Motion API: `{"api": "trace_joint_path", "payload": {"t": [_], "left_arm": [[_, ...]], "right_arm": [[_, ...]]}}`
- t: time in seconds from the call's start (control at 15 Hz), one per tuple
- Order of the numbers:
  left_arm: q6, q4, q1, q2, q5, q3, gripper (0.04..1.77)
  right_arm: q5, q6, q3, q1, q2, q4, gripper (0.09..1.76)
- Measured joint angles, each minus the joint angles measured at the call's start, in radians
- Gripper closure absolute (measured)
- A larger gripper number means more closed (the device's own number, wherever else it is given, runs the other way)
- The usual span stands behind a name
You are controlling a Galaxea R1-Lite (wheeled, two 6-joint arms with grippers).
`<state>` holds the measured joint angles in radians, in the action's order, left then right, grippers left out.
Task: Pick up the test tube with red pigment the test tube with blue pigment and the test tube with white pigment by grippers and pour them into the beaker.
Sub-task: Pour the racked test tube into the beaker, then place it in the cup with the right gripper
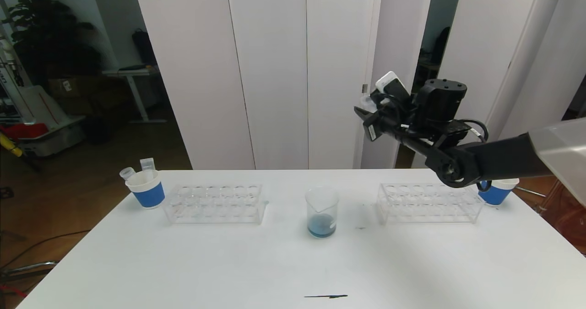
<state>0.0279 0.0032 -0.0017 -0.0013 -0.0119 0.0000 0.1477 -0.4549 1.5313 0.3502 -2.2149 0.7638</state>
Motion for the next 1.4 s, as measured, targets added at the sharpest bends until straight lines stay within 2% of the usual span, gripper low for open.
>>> {"api": "trace_joint_path", "payload": {"t": [0.27,0.47,0.73,1.13,1.4], "left_arm": [[0.0,0.0,0.0,0.0,0.0,0.0,0.07],[0.0,0.0,0.0,0.0,0.0,0.0,0.07],[0.0,0.0,0.0,0.0,0.0,0.0,0.07],[0.0,0.0,0.0,0.0,0.0,0.0,0.07],[0.0,0.0,0.0,0.0,0.0,0.0,0.07]], "right_arm": [[0.101,-0.109,-0.014,0.01,-0.02,0.061,1.26],[0.11,-0.125,-0.065,0.04,-0.048,0.186,1.26],[0.113,-0.16,-0.203,0.066,-0.05,0.314,1.26],[0.105,-0.272,-0.236,0.079,-0.034,0.327,1.26],[0.096,-0.304,-0.243,0.087,-0.033,0.331,1.26]]}}
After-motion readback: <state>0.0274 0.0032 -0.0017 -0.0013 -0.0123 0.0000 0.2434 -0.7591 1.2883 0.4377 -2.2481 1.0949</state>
